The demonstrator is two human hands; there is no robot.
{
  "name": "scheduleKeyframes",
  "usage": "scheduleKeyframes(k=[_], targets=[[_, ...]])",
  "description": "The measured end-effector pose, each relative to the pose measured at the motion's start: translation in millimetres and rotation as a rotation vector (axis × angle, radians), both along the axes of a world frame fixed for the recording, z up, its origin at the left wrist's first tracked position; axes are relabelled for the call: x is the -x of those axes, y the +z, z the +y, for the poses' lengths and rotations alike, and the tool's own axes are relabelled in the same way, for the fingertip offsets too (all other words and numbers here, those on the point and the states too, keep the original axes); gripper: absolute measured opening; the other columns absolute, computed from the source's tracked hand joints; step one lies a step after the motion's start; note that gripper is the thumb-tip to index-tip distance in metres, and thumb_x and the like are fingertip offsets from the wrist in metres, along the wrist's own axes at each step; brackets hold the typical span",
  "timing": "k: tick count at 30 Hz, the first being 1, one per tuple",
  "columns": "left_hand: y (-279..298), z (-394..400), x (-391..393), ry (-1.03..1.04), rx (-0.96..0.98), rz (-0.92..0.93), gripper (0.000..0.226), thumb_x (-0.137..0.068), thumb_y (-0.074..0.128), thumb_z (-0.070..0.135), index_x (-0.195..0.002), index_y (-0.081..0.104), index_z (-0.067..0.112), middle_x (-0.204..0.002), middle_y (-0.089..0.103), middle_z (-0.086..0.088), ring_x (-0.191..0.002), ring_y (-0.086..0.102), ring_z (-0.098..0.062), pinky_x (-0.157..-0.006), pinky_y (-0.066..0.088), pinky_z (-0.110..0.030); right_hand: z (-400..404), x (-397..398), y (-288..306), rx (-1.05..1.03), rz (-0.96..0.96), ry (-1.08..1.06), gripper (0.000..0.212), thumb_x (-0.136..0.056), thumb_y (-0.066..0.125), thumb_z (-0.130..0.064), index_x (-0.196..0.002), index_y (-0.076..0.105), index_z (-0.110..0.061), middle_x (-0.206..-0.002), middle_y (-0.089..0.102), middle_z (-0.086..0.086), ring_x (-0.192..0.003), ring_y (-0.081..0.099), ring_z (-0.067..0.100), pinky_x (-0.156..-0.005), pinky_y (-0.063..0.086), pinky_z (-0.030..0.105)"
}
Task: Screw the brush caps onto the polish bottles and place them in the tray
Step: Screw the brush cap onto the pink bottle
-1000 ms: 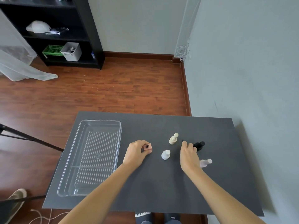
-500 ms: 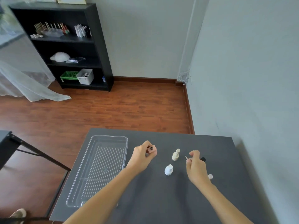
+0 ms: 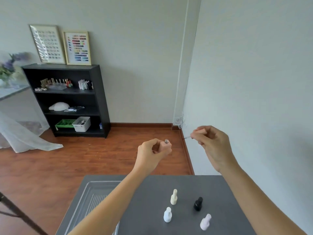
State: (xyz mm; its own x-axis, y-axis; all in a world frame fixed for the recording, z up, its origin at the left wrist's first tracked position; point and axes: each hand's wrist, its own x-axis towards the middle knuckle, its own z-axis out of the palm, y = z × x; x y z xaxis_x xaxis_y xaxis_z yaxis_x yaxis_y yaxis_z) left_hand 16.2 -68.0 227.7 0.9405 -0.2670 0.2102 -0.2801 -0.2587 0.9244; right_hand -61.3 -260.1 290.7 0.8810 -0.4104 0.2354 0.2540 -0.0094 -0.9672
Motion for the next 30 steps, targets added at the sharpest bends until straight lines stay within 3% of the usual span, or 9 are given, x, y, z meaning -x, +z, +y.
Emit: scheduleKeyframes(k=[4, 8, 11, 14, 17, 22, 30], targets=[[32, 0, 6, 0.034, 0.04, -0.076, 0.022, -0.073, 0.083, 0.038, -0.071, 0.072, 0.019, -0.06, 0.056, 0.009, -0.054, 0.042, -0.004, -0.051, 0.036, -0.009, 11, -8, 42, 0.041, -0.154, 0.046, 0.005, -0.083, 0.074, -0.012, -0.081, 0.075, -0.016, -0.077, 0.075, 0.003, -0.063, 0.056, 0.013, -0.061, 0.047, 0.018], [53, 3, 13, 0.039, 0.059, -0.124, 0.025, -0.072, 0.084, 0.039, -0.072, 0.074, 0.016, -0.065, 0.069, -0.003, -0.054, 0.046, -0.004, -0.053, 0.039, -0.011, 24, -15, 70, 0.444, -0.208, -0.014, 0.006, -0.092, 0.064, -0.016, -0.088, 0.068, -0.019, -0.078, 0.077, -0.007, -0.061, 0.058, 0.011, -0.059, 0.05, 0.02], [64, 6, 16, 0.075, 0.063, -0.139, 0.018, -0.07, 0.087, 0.032, -0.069, 0.073, 0.02, -0.054, 0.063, 0.015, -0.046, 0.047, 0.002, -0.049, 0.037, -0.005, 30, -14, 87, 0.73, -0.173, -0.003, 0.011, -0.094, 0.06, -0.016, -0.085, 0.063, -0.021, -0.076, 0.075, -0.012, -0.065, 0.06, 0.013, -0.065, 0.051, 0.025], [72, 10, 20, 0.064, 0.072, -0.157, 0.018, -0.071, 0.087, 0.026, -0.065, 0.07, 0.025, -0.052, 0.063, 0.026, -0.041, 0.05, 0.004, -0.043, 0.036, -0.004, 35, -11, 99, 0.885, -0.138, 0.037, 0.01, -0.095, 0.059, -0.014, -0.087, 0.064, -0.017, -0.074, 0.072, -0.016, -0.07, 0.063, 0.014, -0.066, 0.05, 0.025], [77, 14, 24, 0.061, 0.073, -0.173, 0.018, -0.072, 0.087, 0.025, -0.065, 0.07, 0.028, -0.055, 0.065, 0.025, -0.04, 0.052, 0.004, -0.041, 0.039, -0.006, 38, -11, 106, 0.962, -0.128, 0.075, 0.009, -0.095, 0.059, -0.013, -0.088, 0.064, -0.015, -0.074, 0.07, -0.015, -0.064, 0.059, 0.007, -0.056, 0.042, 0.014], [79, 18, 27, 0.066, 0.069, -0.172, 0.019, -0.071, 0.087, 0.025, -0.064, 0.07, 0.029, -0.055, 0.066, 0.026, -0.039, 0.05, 0.003, -0.04, 0.038, -0.006, 43, -9, 111, 1.016, -0.093, 0.125, 0.007, -0.094, 0.06, -0.011, -0.089, 0.064, -0.01, -0.078, 0.072, -0.004, -0.058, 0.055, -0.011, -0.056, 0.039, 0.005], [80, 23, 29, 0.086, 0.038, -0.171, 0.014, -0.068, 0.088, 0.028, -0.071, 0.075, 0.026, -0.054, 0.066, 0.014, -0.043, 0.051, 0.004, -0.044, 0.041, -0.007, 50, -9, 109, 1.069, -0.048, 0.16, 0.008, -0.094, 0.059, -0.011, -0.088, 0.065, -0.012, -0.079, 0.073, -0.004, -0.059, 0.054, -0.009, -0.056, 0.038, 0.006]])
